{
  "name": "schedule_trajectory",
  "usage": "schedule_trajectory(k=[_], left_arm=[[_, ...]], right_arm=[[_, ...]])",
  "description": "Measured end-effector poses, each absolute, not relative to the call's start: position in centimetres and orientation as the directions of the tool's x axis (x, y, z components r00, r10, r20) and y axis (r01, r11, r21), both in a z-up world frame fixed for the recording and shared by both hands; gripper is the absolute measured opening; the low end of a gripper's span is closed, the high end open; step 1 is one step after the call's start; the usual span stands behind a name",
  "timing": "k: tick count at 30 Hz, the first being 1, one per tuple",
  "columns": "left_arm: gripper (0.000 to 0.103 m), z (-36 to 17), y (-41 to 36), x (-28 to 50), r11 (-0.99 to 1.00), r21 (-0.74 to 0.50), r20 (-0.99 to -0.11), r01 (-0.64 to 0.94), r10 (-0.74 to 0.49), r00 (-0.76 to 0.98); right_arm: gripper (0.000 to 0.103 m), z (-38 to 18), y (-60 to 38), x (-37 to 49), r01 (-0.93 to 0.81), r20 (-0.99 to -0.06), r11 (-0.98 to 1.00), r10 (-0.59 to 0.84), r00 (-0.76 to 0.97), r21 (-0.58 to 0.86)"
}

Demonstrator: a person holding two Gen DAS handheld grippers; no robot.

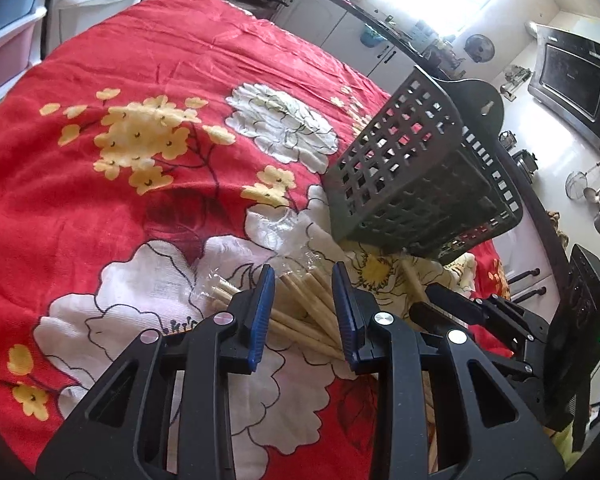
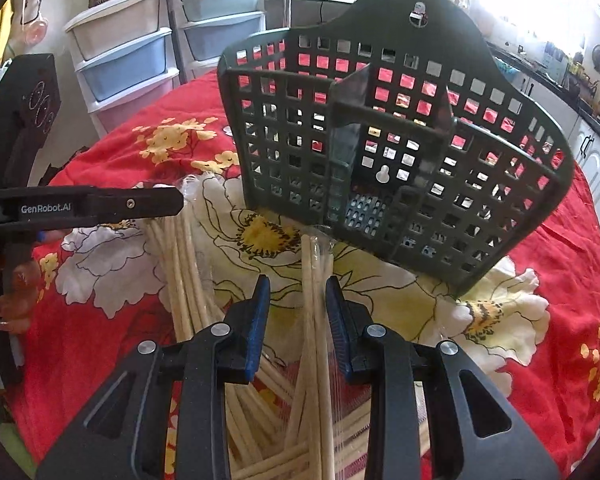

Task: Organize utensils
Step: 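Close the left tool on one chopstick while the right tool grasps another chopstick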

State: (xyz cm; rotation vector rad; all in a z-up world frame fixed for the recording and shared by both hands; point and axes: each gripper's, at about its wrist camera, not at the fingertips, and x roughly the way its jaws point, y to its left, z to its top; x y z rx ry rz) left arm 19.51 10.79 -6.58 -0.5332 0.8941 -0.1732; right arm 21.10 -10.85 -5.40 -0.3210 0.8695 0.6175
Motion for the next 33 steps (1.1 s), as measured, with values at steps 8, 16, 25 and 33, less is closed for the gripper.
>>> schedule_trajectory(k=[8,16,25,33], left_arm=[[0.012,-7.1,11.2,19.6,0.843,-0.532,-0.687,-0.081,-0.373,0.624],[0.007,-7.3,11.9,19.4,0.815,-0.575,-0.658,-0.069,-0.411,0.631],[0.004,-3.9,12.2,17.5,0.809,-0.588,-0.583,-0.006,-0.418,0.697],[0.002,2.7,10.5,15.4,0.839,-0.53,-0.478,0.119,-0.412,0.776]], right_arm=[[0.011,-5.6,-11.4,22.1,-0.603,-0.797,0.798,0.367,0.48,0.004],[0.01,-2.9,-13.7,20.8,-0.604,-0.745,0.793,0.448,0.494,0.078],[0.01,1.2,-16.3,19.0,-0.612,-0.654,0.782,0.527,0.543,0.122],[0.01,4.2,-18.0,18.1,-0.604,-0.569,0.784,0.566,0.596,0.146]])
